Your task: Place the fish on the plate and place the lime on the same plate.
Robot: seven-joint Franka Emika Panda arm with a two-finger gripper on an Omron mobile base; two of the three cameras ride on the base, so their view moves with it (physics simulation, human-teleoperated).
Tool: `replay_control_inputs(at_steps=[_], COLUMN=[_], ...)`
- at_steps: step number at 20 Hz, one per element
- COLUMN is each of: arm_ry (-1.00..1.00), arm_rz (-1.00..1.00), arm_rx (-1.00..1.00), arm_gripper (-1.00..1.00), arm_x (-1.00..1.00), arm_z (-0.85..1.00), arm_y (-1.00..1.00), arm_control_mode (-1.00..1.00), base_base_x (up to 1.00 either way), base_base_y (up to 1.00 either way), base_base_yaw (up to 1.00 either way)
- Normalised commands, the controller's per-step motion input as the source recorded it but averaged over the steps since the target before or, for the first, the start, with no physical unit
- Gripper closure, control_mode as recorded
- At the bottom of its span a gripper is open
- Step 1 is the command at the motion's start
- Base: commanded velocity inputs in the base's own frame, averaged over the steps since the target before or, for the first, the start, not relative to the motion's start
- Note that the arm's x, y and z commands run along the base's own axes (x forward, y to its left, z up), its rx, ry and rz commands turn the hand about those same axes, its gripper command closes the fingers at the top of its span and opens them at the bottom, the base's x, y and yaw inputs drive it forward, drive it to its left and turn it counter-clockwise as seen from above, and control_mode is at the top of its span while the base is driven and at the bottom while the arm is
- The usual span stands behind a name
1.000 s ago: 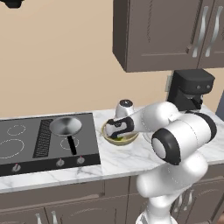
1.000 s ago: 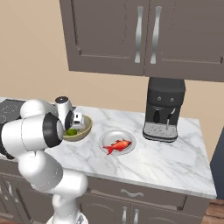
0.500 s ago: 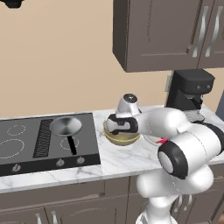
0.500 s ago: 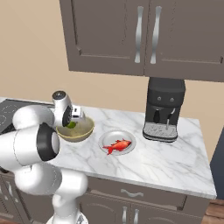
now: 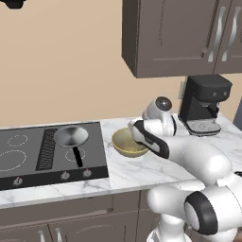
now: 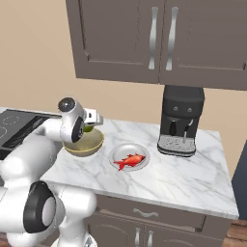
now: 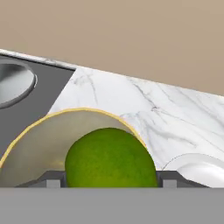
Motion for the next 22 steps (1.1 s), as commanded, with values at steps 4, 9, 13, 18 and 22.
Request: replay_control_inputs(at_steps=[4, 9, 13, 18, 22], arm_ry=[-0.04, 0.05, 0.03, 0.26, 0.24], arm_rz=[-0.10, -0.17, -0.02, -0.03, -0.03], arm_rx=[-0.15, -0.07, 0.00, 0.01, 0.00], arm_gripper=[1.00, 1.00, 1.00, 1.00, 1.00], arm_x=[-0.25, -0.05, 0.00, 0.00, 0.00], arm_z=[0.42, 0.28, 0.00, -0.20, -0.33], arm_y=[-1.00, -0.97, -0.15, -0.52, -0.44], arm_control_mode=[-1.00, -1.00, -1.00, -1.00, -1.00], base_base_x=[0.00, 0.00, 0.00, 0.00, 0.00], base_base_y=[0.00, 0.00, 0.00, 0.00, 0.00], base_base_yaw=[0.00, 0.00, 0.00, 0.00, 0.00])
